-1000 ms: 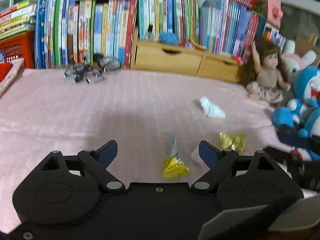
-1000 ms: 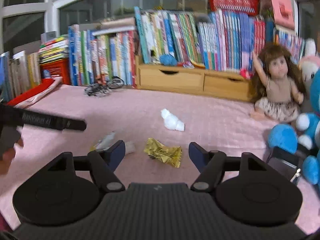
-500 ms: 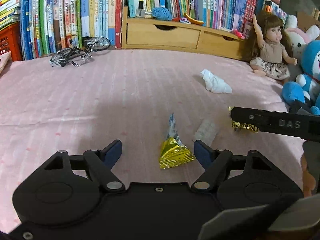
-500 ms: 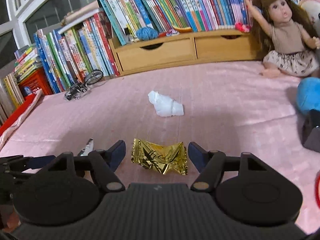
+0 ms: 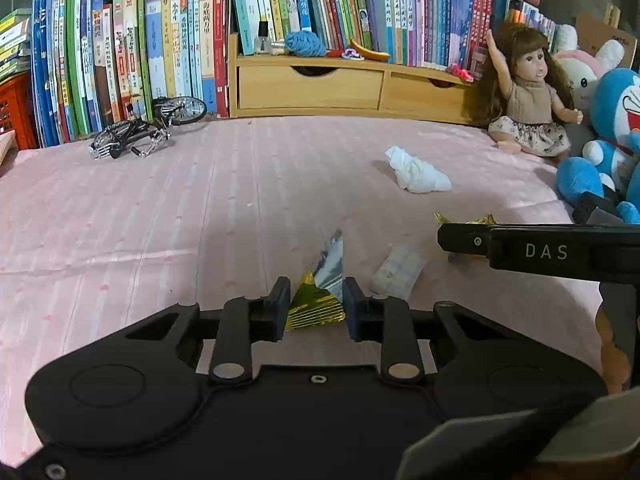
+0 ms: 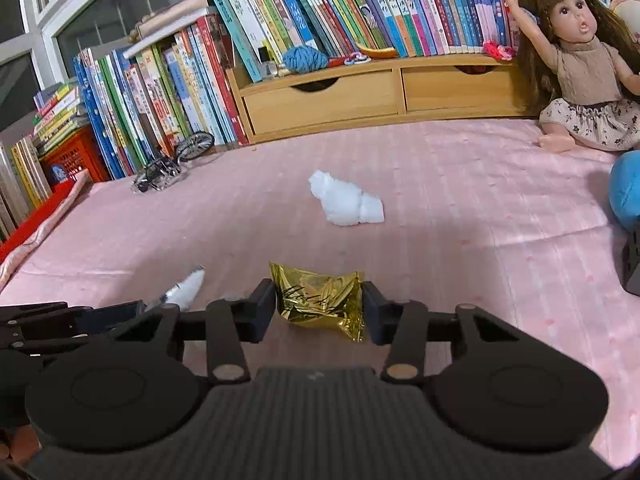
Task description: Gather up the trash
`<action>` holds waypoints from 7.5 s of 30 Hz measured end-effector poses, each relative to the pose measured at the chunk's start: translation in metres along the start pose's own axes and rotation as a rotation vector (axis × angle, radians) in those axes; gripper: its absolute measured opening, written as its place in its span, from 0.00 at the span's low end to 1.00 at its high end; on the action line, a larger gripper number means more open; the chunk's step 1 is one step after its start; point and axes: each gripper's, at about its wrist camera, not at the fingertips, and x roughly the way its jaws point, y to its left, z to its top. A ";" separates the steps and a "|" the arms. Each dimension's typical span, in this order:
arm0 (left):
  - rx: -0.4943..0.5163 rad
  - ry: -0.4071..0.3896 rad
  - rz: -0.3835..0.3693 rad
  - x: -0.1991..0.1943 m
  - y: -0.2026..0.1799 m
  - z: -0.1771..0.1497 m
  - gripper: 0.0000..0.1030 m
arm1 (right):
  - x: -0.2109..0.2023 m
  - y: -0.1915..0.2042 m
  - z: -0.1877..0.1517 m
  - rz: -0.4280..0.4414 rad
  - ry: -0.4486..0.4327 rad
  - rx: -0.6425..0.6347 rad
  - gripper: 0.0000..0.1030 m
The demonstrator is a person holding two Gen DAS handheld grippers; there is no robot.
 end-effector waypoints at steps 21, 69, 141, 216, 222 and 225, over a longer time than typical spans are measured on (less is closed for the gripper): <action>-0.019 -0.028 -0.038 -0.059 0.023 -0.022 0.13 | -0.033 0.021 -0.014 0.020 -0.025 -0.072 0.45; 0.044 -0.163 0.021 -0.152 0.036 -0.105 0.56 | -0.110 0.072 -0.073 0.156 -0.020 -0.116 0.45; -0.110 -0.158 -0.010 -0.118 0.040 -0.109 0.07 | -0.131 0.079 -0.115 0.221 -0.020 -0.094 0.46; -0.033 0.502 -0.067 -0.194 0.021 -0.283 0.12 | -0.146 0.107 -0.266 0.247 0.423 -0.116 0.53; -0.012 0.493 -0.070 -0.197 0.017 -0.282 0.16 | -0.145 0.107 -0.265 0.246 0.423 -0.106 0.65; 0.004 0.489 -0.068 -0.197 0.015 -0.282 0.25 | -0.144 0.106 -0.265 0.244 0.424 -0.098 0.68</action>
